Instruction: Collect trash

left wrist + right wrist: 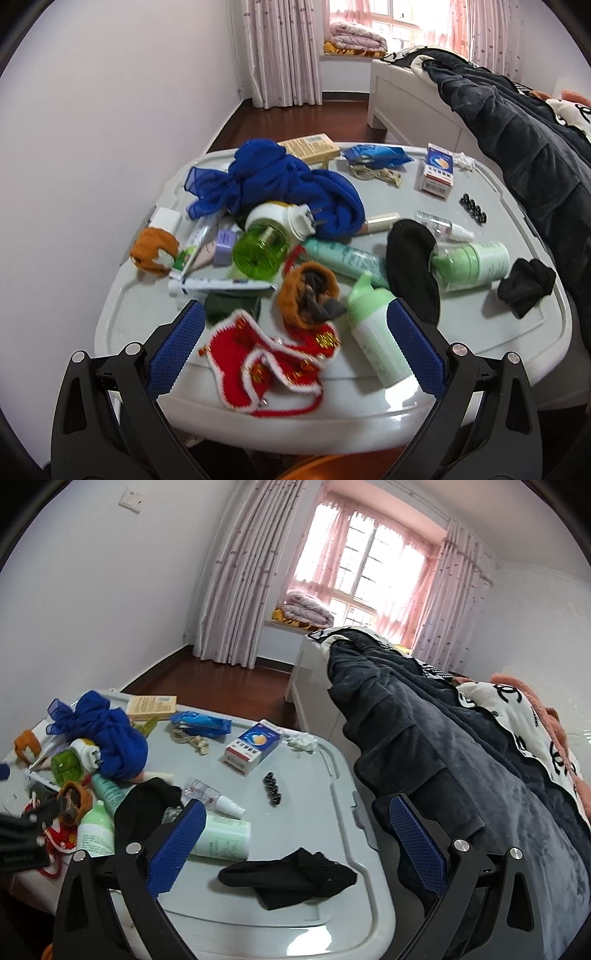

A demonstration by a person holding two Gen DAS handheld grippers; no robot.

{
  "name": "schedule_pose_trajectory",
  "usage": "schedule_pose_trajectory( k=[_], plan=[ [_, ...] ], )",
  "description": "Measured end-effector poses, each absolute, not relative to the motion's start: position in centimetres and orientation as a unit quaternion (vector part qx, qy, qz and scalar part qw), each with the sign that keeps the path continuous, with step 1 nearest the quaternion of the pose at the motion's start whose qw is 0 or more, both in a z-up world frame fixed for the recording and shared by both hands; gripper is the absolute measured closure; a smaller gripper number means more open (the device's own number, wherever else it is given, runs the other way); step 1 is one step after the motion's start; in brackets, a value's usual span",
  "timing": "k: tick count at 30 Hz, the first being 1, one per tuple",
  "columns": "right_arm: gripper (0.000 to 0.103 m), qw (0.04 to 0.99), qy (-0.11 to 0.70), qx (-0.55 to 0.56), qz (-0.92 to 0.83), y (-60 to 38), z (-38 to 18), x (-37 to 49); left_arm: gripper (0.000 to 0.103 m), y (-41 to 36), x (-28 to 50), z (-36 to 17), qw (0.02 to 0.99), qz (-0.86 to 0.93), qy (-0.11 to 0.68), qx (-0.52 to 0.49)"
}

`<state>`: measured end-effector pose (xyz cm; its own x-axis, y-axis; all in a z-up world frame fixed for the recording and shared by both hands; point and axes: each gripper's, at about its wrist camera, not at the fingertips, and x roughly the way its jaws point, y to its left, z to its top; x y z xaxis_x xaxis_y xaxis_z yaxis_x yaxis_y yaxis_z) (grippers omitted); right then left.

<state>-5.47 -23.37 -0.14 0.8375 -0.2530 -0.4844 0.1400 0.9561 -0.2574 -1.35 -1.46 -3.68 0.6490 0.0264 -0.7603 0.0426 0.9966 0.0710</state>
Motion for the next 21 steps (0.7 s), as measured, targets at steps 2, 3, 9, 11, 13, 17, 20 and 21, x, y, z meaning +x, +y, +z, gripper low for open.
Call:
schedule_pose_trajectory(
  k=[2, 3, 9, 11, 13, 17, 20, 21],
  plan=[
    [0.004, 0.954, 0.263, -0.101, -0.103, -23.6, 0.0, -5.6, 0.007, -2.2, -1.6, -4.3, 0.903, 0.000, 0.428, 0.039],
    [0.004, 0.954, 0.262, -0.100, -0.104, -23.6, 0.1, -5.6, 0.007, -2.9, -1.7, -4.9, 0.898, -0.002, 0.439, 0.036],
    [0.004, 0.956, 0.258, -0.089, -0.103, -24.5, 0.5, -6.2, 0.007, -6.1, -1.4, -6.8, 0.890, -0.002, 0.452, 0.050],
    [0.004, 0.957, 0.258, -0.087, -0.104, -24.7, 0.5, -6.2, 0.007, -6.7, -1.0, -7.5, 0.886, -0.002, 0.461, 0.050],
    [0.004, 0.957, 0.258, -0.084, -0.105, -25.1, 0.5, -6.3, 0.007, -6.9, -0.6, -8.1, 0.882, 0.004, 0.469, 0.049],
    [0.004, 0.957, 0.259, -0.074, -0.108, -25.9, 0.6, -6.4, 0.008, -7.7, -0.7, -8.3, 0.883, 0.016, 0.466, 0.048],
    [0.004, 0.957, 0.260, -0.071, -0.110, -26.3, 0.6, -6.5, 0.008, -8.7, -0.6, -8.4, 0.886, 0.020, 0.459, 0.060],
    [0.004, 0.957, 0.260, -0.070, -0.110, -26.4, 0.6, -6.5, 0.008, -8.9, -0.5, -8.5, 0.886, 0.023, 0.458, 0.064]
  ],
)
